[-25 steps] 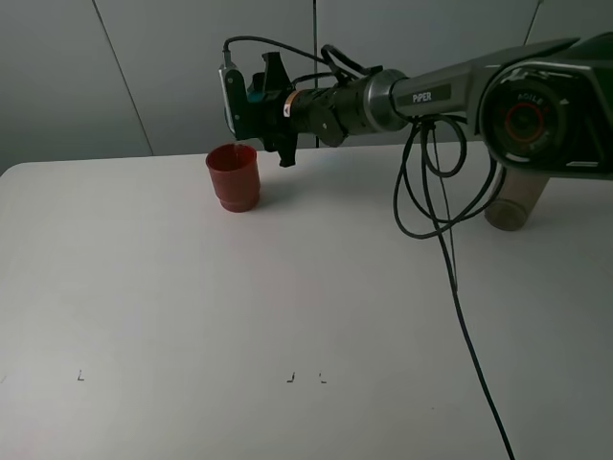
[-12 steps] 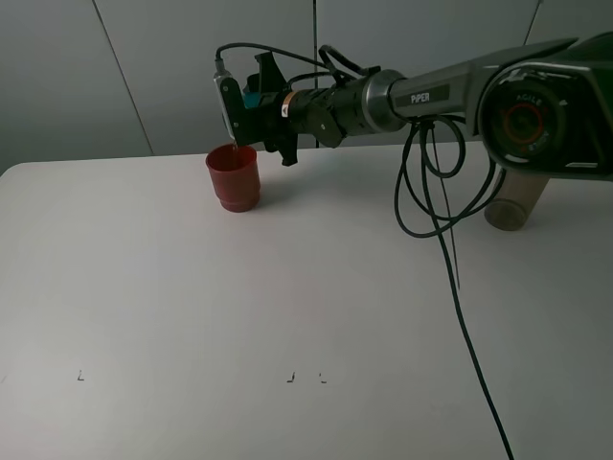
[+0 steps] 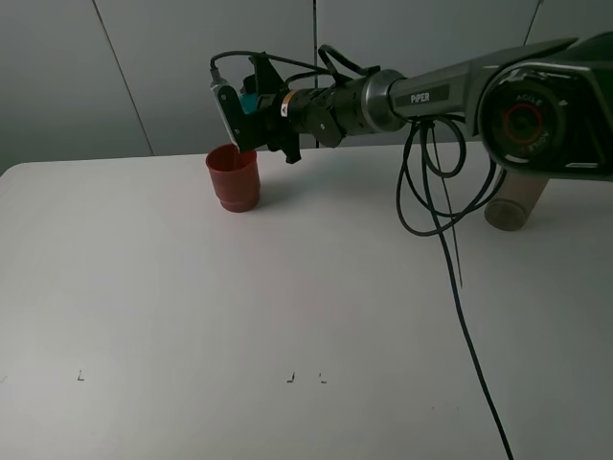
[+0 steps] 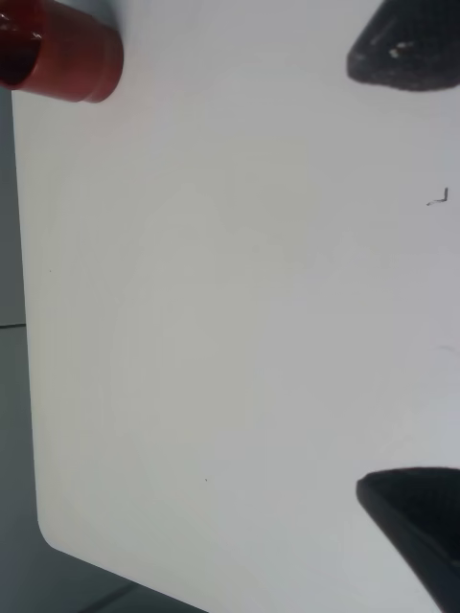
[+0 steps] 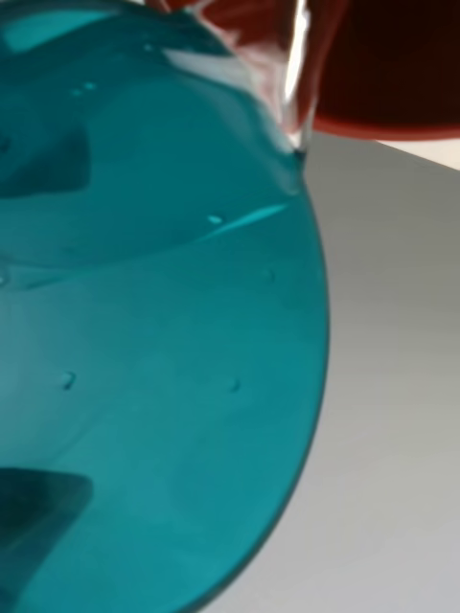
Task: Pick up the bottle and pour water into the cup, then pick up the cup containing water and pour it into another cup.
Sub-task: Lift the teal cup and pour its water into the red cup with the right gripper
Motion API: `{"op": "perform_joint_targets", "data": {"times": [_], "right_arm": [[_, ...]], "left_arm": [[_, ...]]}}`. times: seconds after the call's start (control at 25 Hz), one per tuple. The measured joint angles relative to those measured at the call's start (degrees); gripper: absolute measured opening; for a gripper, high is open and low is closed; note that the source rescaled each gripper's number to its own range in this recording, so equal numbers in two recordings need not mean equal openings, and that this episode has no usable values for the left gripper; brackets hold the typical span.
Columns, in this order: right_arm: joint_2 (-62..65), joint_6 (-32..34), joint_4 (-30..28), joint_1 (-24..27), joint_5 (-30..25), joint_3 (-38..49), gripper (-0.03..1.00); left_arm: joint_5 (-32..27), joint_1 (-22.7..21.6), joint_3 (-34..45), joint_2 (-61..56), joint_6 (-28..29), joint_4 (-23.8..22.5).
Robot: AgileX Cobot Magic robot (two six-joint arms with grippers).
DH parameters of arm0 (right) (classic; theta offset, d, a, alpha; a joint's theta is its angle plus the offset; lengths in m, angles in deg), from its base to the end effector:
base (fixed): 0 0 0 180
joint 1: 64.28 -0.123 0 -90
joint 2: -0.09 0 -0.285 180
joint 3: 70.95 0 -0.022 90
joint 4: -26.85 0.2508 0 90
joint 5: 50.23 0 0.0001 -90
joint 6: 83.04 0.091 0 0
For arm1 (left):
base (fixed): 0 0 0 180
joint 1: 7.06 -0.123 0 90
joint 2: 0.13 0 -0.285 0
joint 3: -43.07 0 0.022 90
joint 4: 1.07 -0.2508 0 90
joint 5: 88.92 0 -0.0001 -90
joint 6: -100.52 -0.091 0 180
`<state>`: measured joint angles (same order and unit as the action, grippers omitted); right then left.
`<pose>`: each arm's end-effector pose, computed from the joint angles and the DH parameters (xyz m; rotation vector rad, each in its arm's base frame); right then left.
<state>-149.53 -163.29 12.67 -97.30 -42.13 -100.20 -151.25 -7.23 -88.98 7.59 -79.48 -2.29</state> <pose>0.4656 0.3063 0.1244 -1.8240 0.8771 -0.6589 -0.0074 0.0017 0.2781 -0.0045 2.0594 0.0274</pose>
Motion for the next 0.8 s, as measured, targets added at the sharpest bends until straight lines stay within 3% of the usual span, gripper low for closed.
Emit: {"op": "perform_joint_targets", "data": {"times": [0.6, 0.8], "right_arm": [[0.00, -9.85, 0.00, 0.00, 0.48, 0.00, 0.01], [0.00, -12.79, 0.00, 0.00, 3.00, 0.00, 0.01]], "left_arm": [[0.00, 0.00, 0.00, 0.00, 0.00, 0.00], [0.00, 0.00, 0.00, 0.00, 0.00, 0.00]]}}
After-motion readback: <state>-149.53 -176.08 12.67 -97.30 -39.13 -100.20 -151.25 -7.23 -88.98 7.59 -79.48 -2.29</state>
